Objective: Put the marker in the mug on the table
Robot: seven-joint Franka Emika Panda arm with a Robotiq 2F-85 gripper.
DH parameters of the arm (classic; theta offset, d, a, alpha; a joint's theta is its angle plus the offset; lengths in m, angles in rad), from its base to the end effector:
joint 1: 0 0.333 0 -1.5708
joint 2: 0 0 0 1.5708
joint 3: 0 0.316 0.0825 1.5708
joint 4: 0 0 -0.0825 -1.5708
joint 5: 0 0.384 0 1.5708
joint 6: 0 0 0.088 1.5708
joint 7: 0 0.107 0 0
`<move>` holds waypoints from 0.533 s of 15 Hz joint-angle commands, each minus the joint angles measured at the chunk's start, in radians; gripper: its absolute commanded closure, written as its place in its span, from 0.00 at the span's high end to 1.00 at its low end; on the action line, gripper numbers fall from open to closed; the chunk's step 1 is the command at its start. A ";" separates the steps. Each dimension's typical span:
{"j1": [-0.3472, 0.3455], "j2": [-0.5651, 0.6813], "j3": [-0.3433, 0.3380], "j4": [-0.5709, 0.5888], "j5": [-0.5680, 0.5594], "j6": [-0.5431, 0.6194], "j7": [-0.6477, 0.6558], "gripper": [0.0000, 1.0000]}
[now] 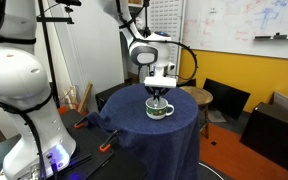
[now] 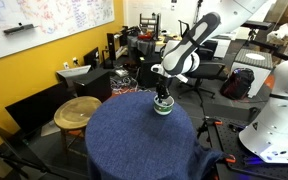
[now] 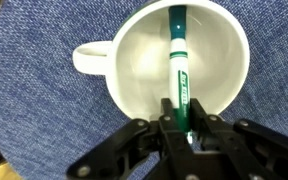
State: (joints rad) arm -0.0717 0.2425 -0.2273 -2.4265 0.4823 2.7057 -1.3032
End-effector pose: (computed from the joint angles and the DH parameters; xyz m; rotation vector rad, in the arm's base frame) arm 0.4658 -0.1638 0.2141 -2.9332 -0.8729 -0.2308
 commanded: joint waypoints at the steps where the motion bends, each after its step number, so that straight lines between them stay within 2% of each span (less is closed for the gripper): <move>1: -0.079 -0.131 0.070 -0.086 -0.071 0.036 0.070 0.05; 3: -0.098 -0.171 0.087 -0.106 -0.073 0.049 0.069 0.05; 4: -0.061 -0.190 0.052 -0.115 -0.053 0.056 0.054 0.05; 8: -0.062 -0.252 0.066 -0.135 -0.036 0.101 0.036 0.05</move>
State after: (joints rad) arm -0.1422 0.0606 -0.1688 -2.5179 0.4353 2.7562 -1.2661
